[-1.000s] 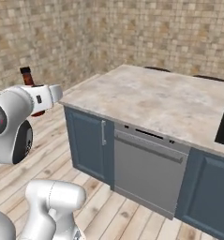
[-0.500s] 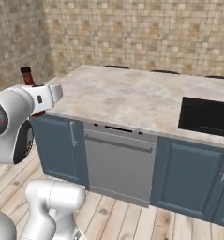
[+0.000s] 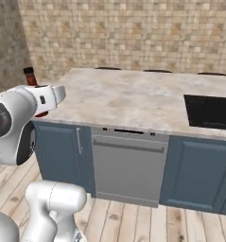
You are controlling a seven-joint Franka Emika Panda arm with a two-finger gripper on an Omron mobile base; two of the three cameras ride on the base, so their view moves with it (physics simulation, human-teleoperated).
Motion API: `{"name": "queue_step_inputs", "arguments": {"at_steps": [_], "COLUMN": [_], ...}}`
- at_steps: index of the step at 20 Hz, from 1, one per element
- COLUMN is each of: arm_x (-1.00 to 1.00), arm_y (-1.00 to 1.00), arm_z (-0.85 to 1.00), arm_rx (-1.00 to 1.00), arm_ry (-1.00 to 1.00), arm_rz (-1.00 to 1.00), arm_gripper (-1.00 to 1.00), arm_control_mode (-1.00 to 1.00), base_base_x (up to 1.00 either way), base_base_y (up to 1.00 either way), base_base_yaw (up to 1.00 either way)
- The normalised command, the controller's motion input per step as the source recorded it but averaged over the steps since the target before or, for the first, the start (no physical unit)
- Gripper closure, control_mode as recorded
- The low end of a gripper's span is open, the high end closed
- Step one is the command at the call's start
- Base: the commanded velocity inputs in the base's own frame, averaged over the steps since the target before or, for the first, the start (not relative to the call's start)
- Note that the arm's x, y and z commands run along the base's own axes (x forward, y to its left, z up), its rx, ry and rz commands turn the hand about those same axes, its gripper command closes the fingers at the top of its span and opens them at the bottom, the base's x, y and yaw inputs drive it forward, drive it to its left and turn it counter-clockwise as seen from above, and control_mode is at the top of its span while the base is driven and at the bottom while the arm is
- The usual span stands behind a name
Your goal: The dining table condiment station is running low on condiment bottle. Refill the condiment station by opening the cabinet and taking the condiment bottle from the cabinet and placing it on the dining table.
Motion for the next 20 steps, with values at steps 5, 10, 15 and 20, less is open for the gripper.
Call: {"name": "queue_step_inputs", "arguments": {"at_steps": [5,10,15,20], "arm_x": [0.0,0.0,0.0,0.0], "arm_y": [0.0,0.0,0.0,0.0], "arm_z": [0.0,0.0,0.0,0.0], "arm_rx": [0.0,0.0,0.0,0.0], "arm_ry": [0.0,0.0,0.0,0.0], "arm_rz": [0.0,0.0,0.0,0.0], "arm_gripper": [1.0,1.0,1.0,1.0], "arm_control_mode": [1.0,1.0,1.0,1.0], "base_base_x": [0.35,0.86,0.99,0.3], "base_base_y": [1.0,1.0,1.0,1.0], "base_base_yaw": [-0.2,-0.19,-0.17,-0.12]}}
